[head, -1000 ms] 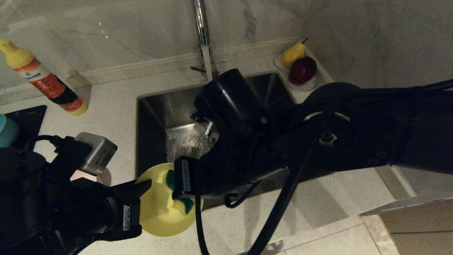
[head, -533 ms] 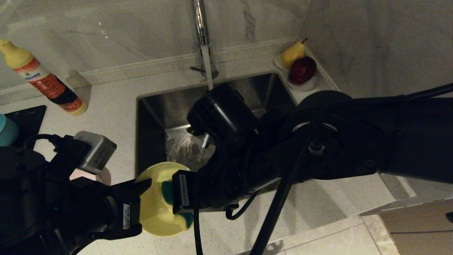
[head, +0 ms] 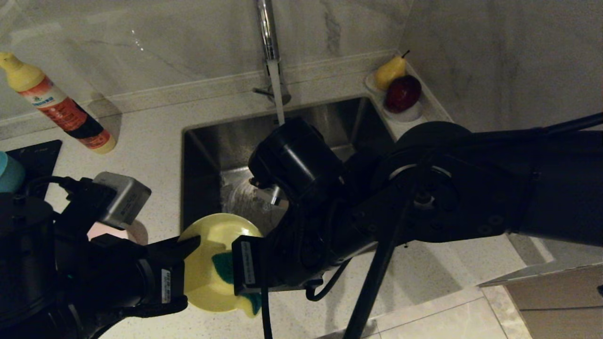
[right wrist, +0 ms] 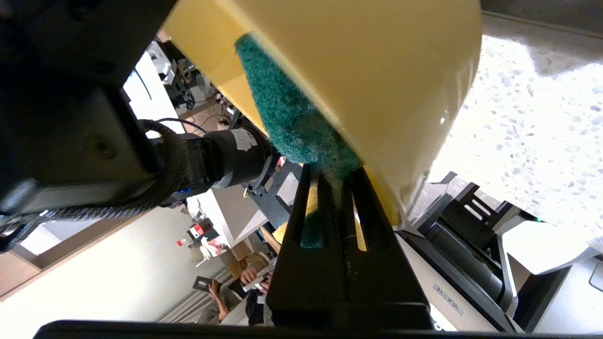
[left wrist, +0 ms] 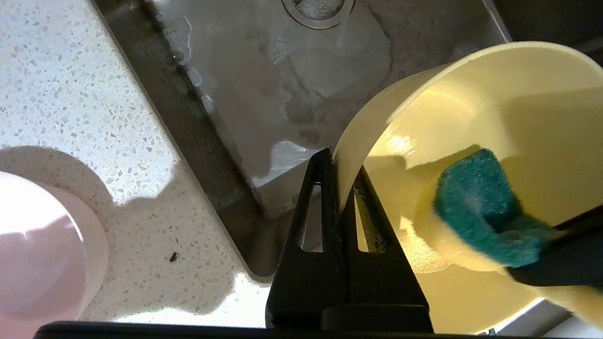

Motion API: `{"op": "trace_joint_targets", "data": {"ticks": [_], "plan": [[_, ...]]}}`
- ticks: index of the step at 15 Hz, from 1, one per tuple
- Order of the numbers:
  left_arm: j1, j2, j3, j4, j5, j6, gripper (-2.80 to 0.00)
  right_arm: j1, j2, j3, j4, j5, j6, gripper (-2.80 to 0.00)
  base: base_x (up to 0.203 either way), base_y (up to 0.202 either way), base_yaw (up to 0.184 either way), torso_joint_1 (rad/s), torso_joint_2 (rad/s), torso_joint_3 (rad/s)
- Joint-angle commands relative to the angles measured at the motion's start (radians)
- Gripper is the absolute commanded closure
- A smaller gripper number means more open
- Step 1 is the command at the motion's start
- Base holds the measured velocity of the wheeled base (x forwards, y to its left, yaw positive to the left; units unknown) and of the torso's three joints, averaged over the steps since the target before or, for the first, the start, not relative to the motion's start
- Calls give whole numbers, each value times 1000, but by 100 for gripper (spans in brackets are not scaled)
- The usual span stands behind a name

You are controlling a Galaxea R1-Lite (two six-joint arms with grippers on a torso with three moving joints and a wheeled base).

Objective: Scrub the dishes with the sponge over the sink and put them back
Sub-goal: Wipe the bowl

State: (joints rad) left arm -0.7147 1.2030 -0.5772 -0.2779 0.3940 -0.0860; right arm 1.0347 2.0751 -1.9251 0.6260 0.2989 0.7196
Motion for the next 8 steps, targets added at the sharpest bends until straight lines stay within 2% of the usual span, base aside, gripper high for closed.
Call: {"op": "trace_joint_targets", "data": {"ticks": [1,8], "plan": [[0,0,5,-1,3,-3,0,-10,-24,-2,6,0,3,0,0,0,0,0,0,0],[0,-8,0,-1,5,0,0,-80,-72,-2,9,-4,3,0,0,0,0,0,0,0]]}}
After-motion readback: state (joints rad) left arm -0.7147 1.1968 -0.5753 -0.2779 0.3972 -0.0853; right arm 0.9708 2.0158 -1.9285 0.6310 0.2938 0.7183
